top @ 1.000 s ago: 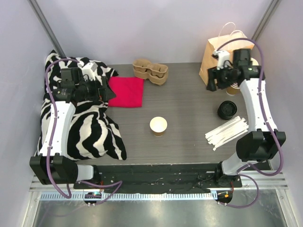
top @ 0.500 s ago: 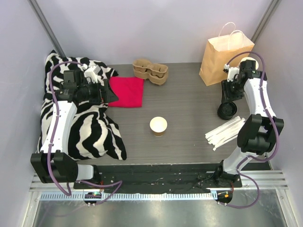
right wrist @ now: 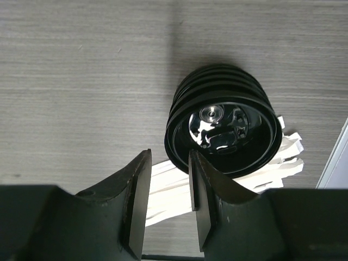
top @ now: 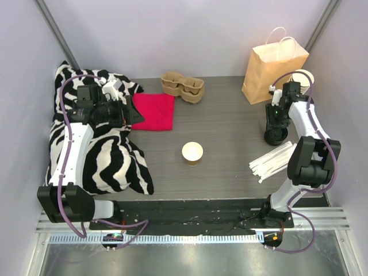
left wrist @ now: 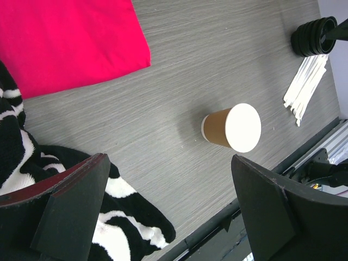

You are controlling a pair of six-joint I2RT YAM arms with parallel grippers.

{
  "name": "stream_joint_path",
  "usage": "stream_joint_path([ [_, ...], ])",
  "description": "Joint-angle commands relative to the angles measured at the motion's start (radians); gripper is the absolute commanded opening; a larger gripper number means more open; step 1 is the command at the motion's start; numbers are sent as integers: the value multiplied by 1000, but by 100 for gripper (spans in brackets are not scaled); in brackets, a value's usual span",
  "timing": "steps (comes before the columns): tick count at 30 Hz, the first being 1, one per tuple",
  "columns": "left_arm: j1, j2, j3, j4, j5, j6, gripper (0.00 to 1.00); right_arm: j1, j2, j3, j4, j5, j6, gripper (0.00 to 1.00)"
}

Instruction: Pack the takeout coffee

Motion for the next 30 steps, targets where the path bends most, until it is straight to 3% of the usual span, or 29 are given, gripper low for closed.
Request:
stream_joint_path([
  [1,6,-9,-1,36,24,-4,100,9,6,1,73,28,34,41],
  [22,5,-8,-18,39,21,5,100,17,44,-62,121,30,57,39],
  [30,5,-8,-19,39,24,5,100,18,20,-42,94,31,65,21],
])
